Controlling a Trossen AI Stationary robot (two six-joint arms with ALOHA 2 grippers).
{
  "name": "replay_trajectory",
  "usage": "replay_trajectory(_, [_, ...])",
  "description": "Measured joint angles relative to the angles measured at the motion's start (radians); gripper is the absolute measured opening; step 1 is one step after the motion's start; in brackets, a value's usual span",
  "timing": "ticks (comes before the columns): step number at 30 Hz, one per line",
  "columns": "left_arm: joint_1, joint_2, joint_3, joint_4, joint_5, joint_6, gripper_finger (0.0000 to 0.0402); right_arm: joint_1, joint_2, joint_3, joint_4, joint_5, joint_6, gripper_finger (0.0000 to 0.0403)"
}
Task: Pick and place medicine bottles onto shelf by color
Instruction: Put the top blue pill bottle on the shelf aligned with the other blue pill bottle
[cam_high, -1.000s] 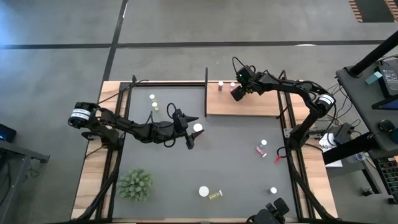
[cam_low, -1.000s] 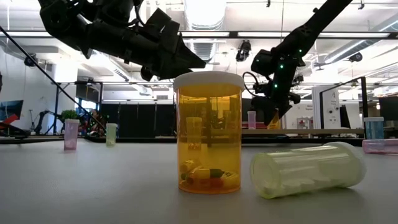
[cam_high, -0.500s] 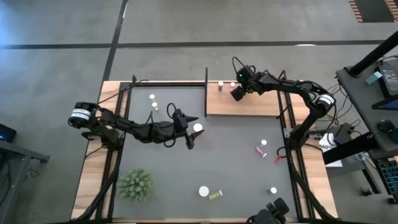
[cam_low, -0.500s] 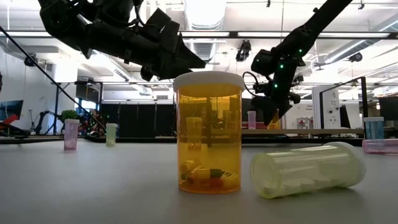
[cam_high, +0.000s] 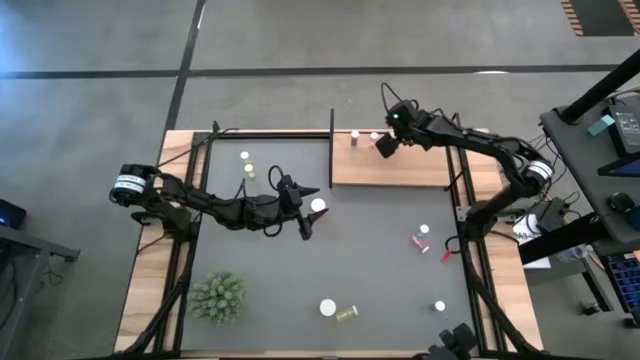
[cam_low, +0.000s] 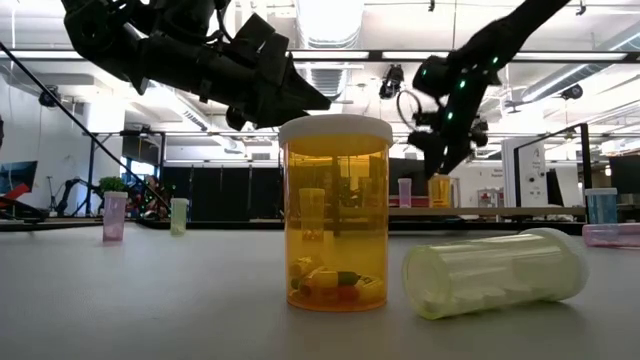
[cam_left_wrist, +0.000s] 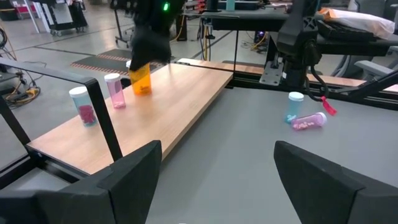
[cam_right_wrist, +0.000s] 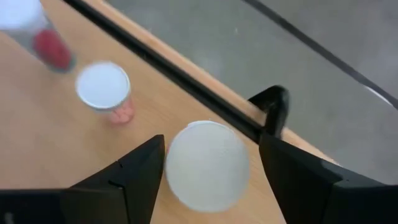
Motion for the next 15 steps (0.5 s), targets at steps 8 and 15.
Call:
replay_trajectory(8, [-0.003, 0.0, 0.0, -0.004, 0.004, 0.0, 0.0295, 0.063, -0.188, -0.001, -0.09, -0.004, 0.001, 0.0243])
replay_trajectory(15, [-0.004, 0.0, 0.0, -0.005, 0.005, 0.0, 0.0295, 0.253, -0.325, -0.034, -0.063, -0.105, 0.052, 0.0237])
